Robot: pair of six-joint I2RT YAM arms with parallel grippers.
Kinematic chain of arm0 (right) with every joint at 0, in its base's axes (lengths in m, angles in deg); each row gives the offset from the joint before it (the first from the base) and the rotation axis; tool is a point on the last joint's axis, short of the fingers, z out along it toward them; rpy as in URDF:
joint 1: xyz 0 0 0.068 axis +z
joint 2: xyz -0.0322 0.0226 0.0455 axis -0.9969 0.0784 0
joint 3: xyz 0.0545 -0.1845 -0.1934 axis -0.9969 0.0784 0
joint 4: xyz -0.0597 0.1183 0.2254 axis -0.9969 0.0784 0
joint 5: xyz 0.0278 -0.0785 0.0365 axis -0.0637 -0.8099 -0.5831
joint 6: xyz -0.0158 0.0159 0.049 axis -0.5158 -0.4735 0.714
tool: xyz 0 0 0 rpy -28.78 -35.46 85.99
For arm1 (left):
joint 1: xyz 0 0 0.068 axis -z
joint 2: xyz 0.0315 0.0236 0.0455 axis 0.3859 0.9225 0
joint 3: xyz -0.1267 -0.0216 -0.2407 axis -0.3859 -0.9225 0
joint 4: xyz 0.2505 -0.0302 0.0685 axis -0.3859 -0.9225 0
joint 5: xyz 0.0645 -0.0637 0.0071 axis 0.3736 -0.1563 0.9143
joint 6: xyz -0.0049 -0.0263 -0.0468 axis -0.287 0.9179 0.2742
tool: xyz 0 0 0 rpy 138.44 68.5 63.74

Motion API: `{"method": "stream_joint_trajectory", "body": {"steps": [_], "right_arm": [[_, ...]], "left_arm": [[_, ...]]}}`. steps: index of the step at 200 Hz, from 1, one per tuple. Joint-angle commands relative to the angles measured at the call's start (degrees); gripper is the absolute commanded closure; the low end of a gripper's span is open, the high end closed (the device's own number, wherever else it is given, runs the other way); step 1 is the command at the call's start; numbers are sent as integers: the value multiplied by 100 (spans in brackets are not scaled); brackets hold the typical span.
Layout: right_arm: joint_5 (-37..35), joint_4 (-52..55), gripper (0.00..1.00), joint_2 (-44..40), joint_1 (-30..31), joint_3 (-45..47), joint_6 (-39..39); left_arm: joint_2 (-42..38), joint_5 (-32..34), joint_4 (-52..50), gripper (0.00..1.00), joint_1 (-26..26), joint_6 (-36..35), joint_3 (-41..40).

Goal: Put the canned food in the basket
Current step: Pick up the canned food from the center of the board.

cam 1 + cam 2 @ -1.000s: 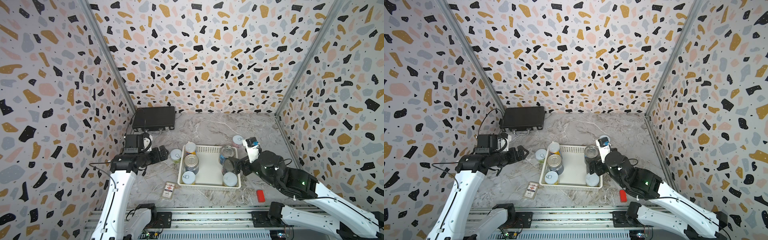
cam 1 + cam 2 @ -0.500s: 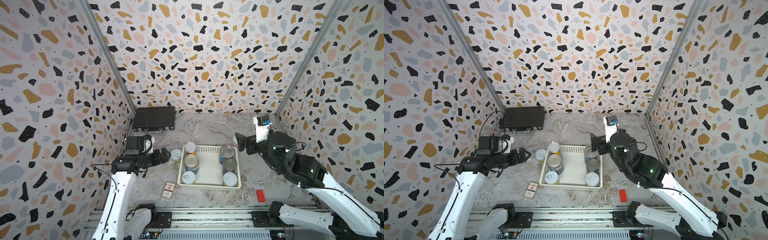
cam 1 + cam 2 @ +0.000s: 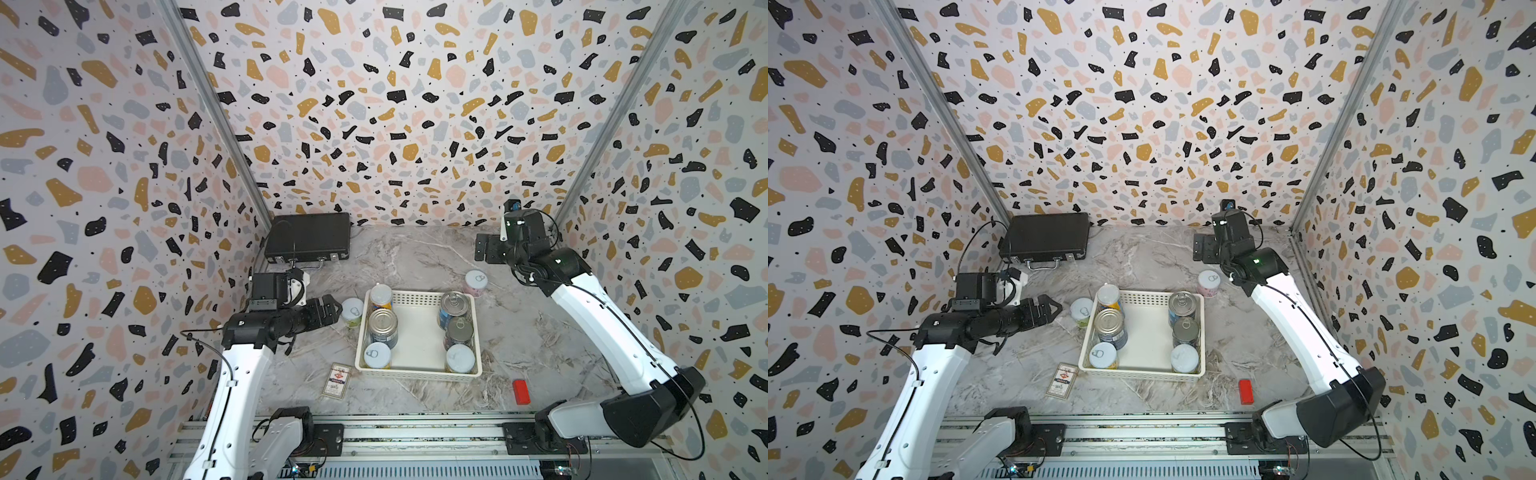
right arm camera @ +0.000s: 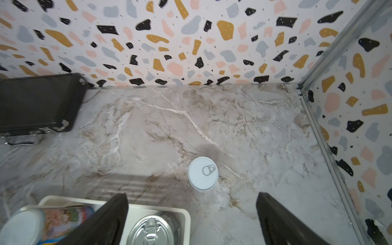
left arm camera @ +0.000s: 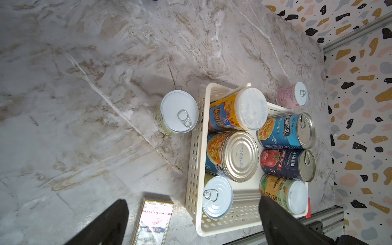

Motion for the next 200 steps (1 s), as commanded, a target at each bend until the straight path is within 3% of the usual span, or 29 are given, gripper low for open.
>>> {"method": "stream_joint_trajectory", "body": {"steps": [1, 22, 76, 200], "right_arm": [[563, 202, 0, 115, -590, -30, 296], [1003, 225, 0, 568, -880, -198, 192], [1554, 702, 0, 1630, -901, -899, -37], [1897, 1746, 0, 3413, -897, -2186, -282]], "left_arm": [[-69, -48, 122, 0, 44, -76, -51], [-47, -31, 127, 0, 78, -72, -58], [-7, 54, 112, 0, 210, -41, -59], [3, 83, 101, 0, 264, -32, -62]]}}
